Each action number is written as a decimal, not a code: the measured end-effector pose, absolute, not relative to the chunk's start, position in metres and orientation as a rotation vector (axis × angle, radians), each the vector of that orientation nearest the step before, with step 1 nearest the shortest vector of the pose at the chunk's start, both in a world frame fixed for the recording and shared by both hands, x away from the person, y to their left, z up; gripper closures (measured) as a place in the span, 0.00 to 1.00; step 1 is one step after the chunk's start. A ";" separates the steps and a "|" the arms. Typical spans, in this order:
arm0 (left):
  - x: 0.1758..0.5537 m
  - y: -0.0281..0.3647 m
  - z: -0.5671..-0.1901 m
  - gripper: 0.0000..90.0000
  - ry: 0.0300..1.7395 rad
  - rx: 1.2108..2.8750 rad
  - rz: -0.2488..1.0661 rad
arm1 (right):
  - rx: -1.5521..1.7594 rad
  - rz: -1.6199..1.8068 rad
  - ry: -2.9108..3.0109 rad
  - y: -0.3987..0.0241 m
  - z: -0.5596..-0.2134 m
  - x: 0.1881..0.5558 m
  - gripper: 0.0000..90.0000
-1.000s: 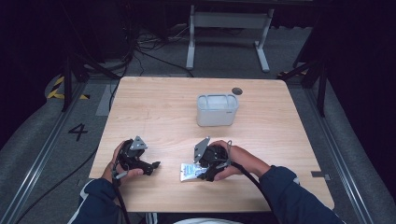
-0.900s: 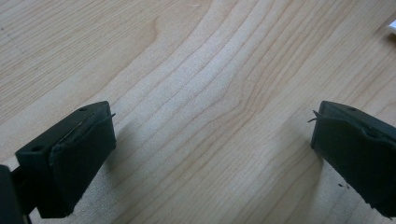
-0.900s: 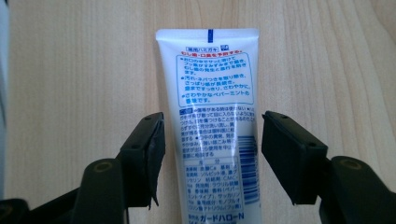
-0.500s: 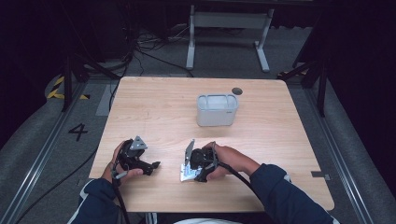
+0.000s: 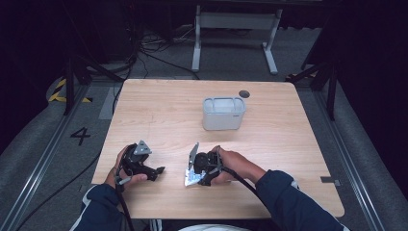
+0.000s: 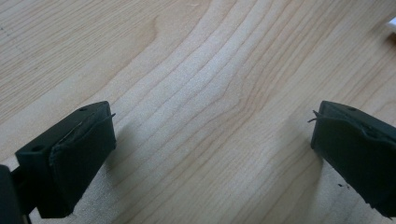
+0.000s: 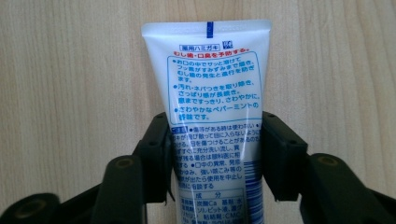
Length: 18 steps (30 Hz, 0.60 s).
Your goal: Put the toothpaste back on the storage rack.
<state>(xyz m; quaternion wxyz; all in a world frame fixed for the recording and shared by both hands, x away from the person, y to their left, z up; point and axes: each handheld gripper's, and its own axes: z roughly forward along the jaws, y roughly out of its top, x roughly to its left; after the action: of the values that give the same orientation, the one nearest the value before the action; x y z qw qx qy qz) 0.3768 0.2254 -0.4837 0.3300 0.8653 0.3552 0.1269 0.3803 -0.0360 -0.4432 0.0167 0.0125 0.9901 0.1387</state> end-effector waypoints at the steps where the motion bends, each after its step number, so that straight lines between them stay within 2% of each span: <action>1: 0.377 0.225 -0.484 0.00 0.929 2.263 0.332 | 0.039 0.431 3.078 -0.036 -0.443 0.380 0.60; 3: 0.377 0.225 -0.484 0.00 0.929 2.263 0.332 | 0.042 0.464 3.057 -0.040 -0.441 0.378 0.66; 7: 0.377 0.225 -0.484 0.00 0.932 2.263 0.338 | 0.096 0.579 3.022 -0.055 -0.438 0.378 0.71; 18: 0.377 0.225 -0.484 0.00 0.932 2.263 0.338 | 0.216 0.860 2.945 -0.101 -0.426 0.379 0.73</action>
<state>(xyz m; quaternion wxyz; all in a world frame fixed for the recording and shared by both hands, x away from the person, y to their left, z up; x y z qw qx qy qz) 0.3766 0.2254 -0.4835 0.3292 0.8649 0.3563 0.1291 0.3788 -0.1008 -0.4262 0.0327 0.0703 0.9570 0.2795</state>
